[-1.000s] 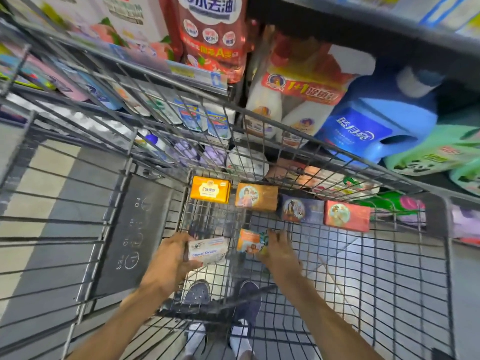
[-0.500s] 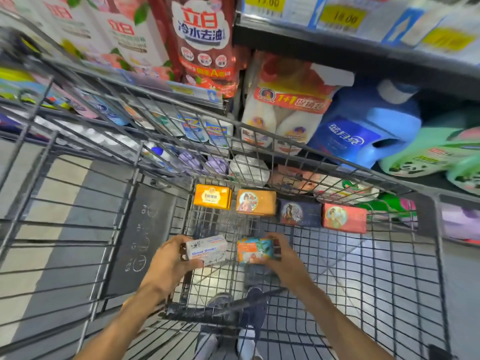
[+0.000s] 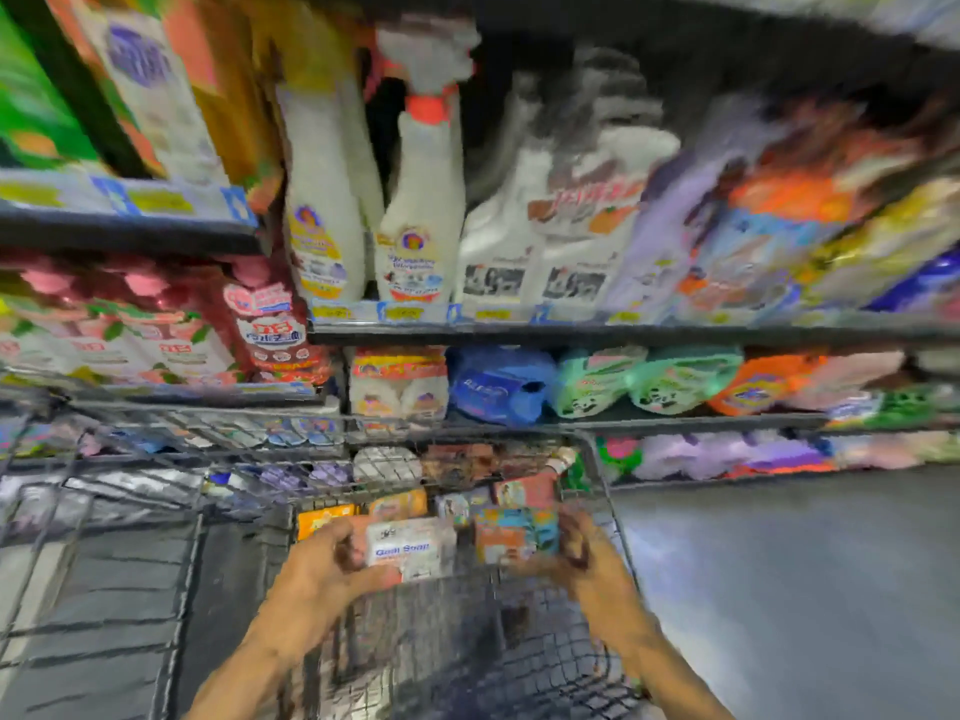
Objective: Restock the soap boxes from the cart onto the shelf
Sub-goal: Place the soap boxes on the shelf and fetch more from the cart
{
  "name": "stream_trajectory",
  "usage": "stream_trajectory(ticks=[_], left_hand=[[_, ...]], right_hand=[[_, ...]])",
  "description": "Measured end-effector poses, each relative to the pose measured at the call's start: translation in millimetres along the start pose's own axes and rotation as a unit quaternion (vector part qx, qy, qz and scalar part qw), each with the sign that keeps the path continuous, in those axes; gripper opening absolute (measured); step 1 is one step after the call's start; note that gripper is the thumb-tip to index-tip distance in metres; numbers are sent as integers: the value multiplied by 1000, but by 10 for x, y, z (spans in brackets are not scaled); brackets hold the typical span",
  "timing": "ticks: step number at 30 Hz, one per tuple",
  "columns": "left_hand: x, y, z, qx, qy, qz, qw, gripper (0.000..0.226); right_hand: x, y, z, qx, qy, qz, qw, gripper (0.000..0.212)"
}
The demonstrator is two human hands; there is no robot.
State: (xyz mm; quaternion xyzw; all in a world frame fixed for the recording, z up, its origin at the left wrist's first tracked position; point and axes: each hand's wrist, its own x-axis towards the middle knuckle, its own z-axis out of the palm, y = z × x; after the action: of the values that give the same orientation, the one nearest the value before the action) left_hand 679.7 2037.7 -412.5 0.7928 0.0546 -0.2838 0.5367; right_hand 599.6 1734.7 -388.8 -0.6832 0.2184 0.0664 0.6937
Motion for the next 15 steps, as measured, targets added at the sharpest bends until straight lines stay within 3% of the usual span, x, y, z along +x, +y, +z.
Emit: stream_trajectory(ticks=[3,7,10,15], left_hand=[[-336,889,171,49,-16,101,994,48],[-698,1913,586,83,-70,200,974,50],[-935,2576,1010,90,-132,268,950,46],[-1407,3571,1941,125,-215,344,905,46]], right_hand=[[-531,-434,-478,18,74,-19,997,62],[-1366,-1006,-1123,42,149,-79,985,44],[-2012,-1329,-1602,24,229,-123,965,55],[-2898,-1655,-2415,14,352,-172,920,51]])
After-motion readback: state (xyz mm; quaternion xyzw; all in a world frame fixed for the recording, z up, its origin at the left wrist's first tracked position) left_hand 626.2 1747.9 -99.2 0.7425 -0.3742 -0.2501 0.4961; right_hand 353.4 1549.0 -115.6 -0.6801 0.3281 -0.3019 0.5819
